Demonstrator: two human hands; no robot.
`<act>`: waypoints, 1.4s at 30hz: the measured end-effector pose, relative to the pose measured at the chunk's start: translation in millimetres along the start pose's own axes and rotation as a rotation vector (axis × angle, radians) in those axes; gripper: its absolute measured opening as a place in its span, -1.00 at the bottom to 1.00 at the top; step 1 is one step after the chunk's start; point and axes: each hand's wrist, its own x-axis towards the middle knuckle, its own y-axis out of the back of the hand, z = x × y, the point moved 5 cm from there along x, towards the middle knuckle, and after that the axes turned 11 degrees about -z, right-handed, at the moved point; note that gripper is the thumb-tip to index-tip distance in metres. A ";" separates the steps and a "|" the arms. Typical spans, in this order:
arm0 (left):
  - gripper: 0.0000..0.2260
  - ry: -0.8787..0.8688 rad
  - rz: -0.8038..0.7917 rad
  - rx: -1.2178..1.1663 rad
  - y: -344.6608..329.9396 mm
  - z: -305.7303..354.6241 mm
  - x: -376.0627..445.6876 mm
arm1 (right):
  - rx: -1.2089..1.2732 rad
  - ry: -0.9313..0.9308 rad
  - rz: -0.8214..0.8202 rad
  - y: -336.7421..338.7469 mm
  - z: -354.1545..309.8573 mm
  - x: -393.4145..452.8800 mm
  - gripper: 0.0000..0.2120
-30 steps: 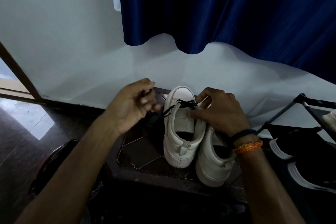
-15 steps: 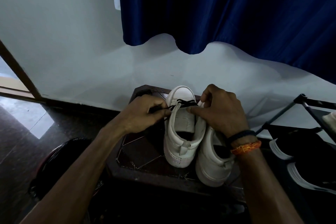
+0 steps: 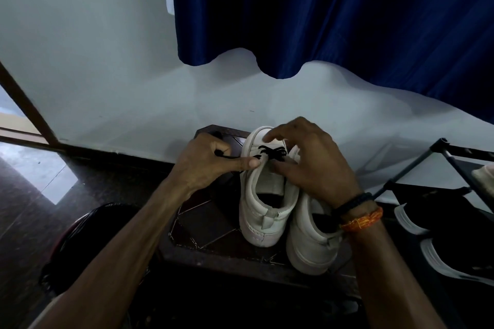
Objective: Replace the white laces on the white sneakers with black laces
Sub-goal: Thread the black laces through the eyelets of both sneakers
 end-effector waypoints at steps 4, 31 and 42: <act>-0.43 -0.033 -0.064 -0.040 0.3 0.8 0.1 | -0.014 0.161 0.019 -7.3 -13.5 2.6 -0.73; -0.77 -0.039 -0.212 0.432 -3.1 -12.9 1.6 | 0.085 -0.202 -0.079 3.1 19.4 -1.8 -0.75; -0.85 0.006 -0.100 0.359 7.7 -16.0 4.3 | 0.069 -0.300 -0.064 0.5 21.2 -3.7 -0.76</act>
